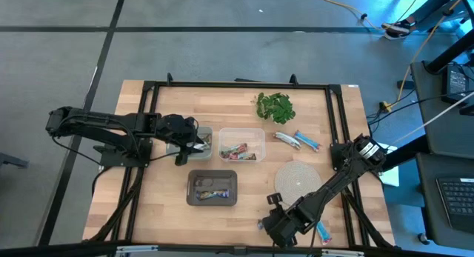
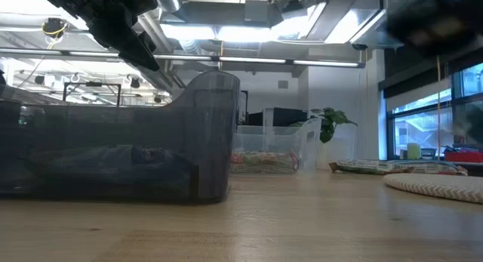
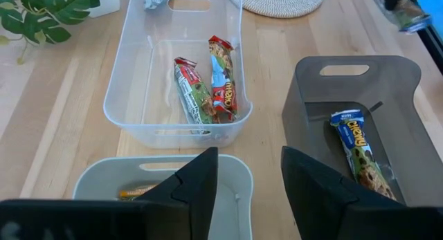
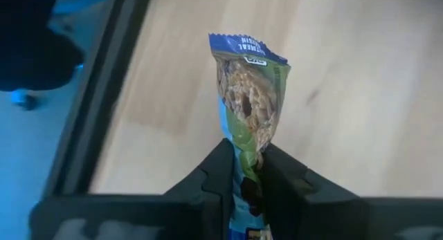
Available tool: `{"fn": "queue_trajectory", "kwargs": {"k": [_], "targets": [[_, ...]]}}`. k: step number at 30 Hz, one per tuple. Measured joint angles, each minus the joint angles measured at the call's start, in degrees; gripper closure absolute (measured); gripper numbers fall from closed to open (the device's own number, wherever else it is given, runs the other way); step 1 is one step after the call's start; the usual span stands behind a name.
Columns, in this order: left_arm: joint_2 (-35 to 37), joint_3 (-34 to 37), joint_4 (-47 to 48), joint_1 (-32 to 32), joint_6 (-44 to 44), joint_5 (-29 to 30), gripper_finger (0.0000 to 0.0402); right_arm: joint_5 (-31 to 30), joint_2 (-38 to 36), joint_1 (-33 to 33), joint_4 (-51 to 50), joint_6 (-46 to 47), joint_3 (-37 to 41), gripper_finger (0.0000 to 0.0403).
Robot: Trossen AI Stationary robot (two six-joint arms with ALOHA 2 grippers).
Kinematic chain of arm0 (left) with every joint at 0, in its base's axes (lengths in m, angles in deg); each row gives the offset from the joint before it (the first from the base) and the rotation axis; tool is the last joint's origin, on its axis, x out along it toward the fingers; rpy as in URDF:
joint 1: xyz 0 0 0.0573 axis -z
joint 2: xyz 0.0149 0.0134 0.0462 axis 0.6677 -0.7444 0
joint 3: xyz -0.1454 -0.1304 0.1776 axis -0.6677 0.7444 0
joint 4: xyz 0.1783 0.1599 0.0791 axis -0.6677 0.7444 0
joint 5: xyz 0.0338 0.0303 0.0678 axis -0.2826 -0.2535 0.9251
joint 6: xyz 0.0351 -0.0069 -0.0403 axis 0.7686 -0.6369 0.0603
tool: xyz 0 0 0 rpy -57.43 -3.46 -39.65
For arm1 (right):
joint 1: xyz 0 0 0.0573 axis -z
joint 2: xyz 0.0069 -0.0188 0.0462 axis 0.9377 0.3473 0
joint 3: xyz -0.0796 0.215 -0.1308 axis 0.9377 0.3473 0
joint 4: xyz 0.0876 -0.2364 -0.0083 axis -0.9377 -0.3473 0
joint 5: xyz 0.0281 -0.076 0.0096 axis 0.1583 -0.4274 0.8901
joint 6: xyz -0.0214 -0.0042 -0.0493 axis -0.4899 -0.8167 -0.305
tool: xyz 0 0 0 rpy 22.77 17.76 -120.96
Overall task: Pick and place Granola Bars by type
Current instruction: Put the blue granola bar into the black transparent bin
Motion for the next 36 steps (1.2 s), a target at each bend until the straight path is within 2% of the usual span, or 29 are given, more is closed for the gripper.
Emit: {"fn": "queue_trajectory", "kwargs": {"k": [7,12,22,30,36], "targets": [[0.0,0.0,0.0,0.0,0.0,0.0,0.0253,-14.7,0.0,2.7,-0.7,-11.2,-6.8,0.0337],[0.0,0.0,0.0,0.0,0.0,0.0,0.025,-19.4,0.0,5.7,4.8,-16.6,-7.7,0.0337],[0.0,0.0,0.0,0.0,-0.2,0.0,0.0253,-18.6,0.0,14.6,24.5,-22.0,-7.7,0.0336],[0.0,0.0,-0.2,0.0,-0.2,0.0,0.0249,-7.6,3.9,20.0,29.7,-21.8,-7.7,0.0336],[0.0,0.0,-0.5,0.0,-0.1,0.0,0.0253,-7.2,9.2,21.3,32.0,-22.0,-7.7,0.0336]]}}
